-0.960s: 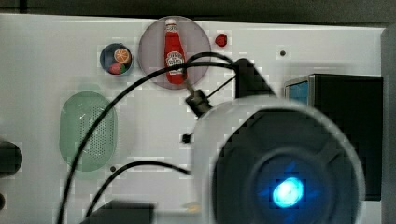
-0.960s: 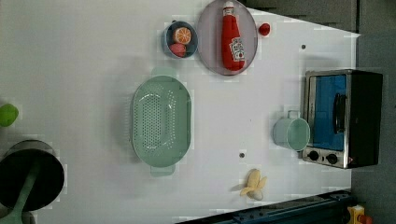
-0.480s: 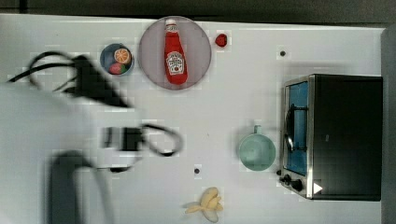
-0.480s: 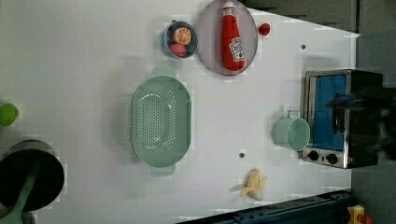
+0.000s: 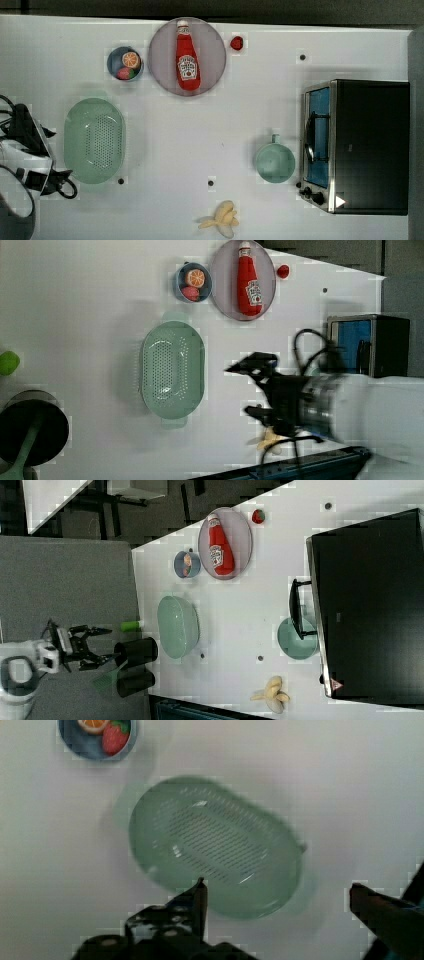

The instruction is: Drag strainer left to right.

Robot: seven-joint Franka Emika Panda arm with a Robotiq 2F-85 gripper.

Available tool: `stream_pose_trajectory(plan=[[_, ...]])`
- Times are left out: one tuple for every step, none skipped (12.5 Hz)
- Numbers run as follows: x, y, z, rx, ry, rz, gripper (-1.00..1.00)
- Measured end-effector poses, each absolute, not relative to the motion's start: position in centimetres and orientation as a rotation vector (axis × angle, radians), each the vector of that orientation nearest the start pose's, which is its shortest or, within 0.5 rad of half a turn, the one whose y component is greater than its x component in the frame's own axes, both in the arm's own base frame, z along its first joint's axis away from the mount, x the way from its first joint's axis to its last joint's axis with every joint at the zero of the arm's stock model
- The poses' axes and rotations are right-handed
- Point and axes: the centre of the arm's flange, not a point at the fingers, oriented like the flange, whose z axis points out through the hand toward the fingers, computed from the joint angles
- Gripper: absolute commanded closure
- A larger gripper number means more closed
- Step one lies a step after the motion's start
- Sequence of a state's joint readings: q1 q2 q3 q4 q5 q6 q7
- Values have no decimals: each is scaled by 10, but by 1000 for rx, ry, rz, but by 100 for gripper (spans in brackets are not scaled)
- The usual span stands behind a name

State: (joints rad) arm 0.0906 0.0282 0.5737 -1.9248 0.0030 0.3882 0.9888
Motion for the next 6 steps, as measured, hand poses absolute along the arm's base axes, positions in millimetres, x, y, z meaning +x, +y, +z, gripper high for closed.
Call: stream_pose_trajectory(plan=[[446, 357, 457, -2585, 1725, 38, -100], [445, 366, 437, -2533, 1770, 61, -100], [447, 375, 417, -2464, 1780, 83, -100], [448, 379, 390, -2424, 1802, 108, -100], [443, 377, 356, -2443, 1830, 134, -100], [438, 371, 323, -2458, 1871, 184, -100]])
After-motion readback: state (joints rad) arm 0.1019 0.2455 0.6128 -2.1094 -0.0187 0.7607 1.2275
